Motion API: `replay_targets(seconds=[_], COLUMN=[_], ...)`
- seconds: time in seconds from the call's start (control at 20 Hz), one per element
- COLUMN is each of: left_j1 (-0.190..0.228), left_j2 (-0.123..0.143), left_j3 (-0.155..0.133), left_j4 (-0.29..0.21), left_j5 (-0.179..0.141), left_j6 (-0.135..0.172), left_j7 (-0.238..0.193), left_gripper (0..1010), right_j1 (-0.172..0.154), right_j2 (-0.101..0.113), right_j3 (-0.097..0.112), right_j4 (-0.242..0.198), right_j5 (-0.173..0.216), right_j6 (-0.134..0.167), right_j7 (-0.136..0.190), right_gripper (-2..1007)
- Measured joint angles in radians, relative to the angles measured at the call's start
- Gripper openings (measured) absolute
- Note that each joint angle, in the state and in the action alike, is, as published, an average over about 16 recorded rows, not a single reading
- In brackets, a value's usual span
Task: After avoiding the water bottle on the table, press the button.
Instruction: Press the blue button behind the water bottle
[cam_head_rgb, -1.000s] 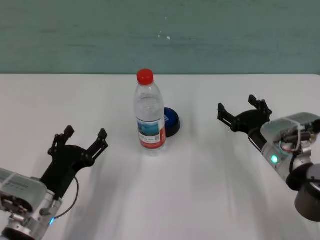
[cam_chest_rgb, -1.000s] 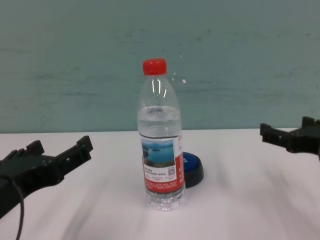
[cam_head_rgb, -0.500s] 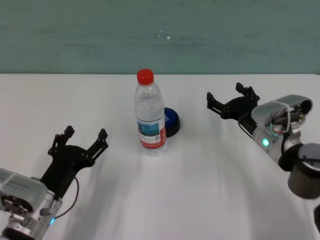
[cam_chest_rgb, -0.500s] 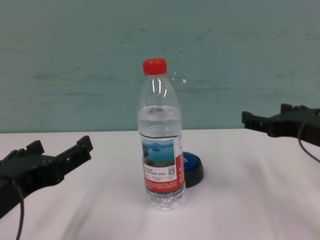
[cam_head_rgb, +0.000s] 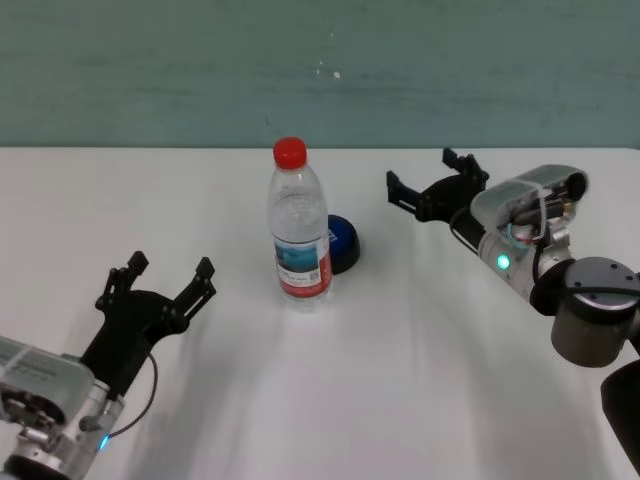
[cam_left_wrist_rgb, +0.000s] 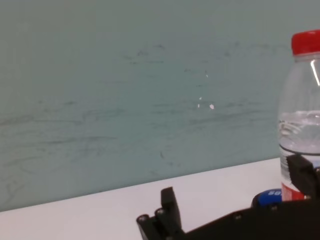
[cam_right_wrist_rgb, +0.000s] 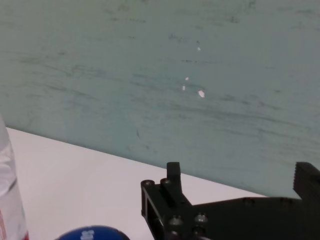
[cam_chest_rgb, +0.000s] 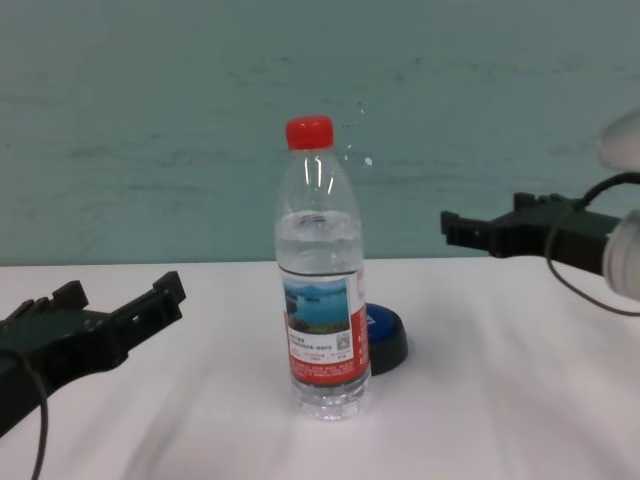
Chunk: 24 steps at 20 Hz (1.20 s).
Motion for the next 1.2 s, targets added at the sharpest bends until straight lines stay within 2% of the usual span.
replay_targets(seconds=[0.55, 1.2], left_j1=[0.0, 0.0], left_j2=[0.0, 0.0], left_j3=[0.0, 0.0], left_j4=[0.0, 0.0], left_j5=[0.0, 0.0], left_j6=[0.0, 0.0], left_j7=[0.0, 0.0], left_gripper=[1010, 1010], right_j1=[0.094, 0.184], right_j2=[-0.032, -0.081], right_j3=[-0.051, -0.082], right_j4=[0.135, 0.327], right_j5=[-0.008, -0.002], right_j6=[-0.026, -0.084], right_j7=[0.028, 0.054], right_gripper=[1004, 1004])
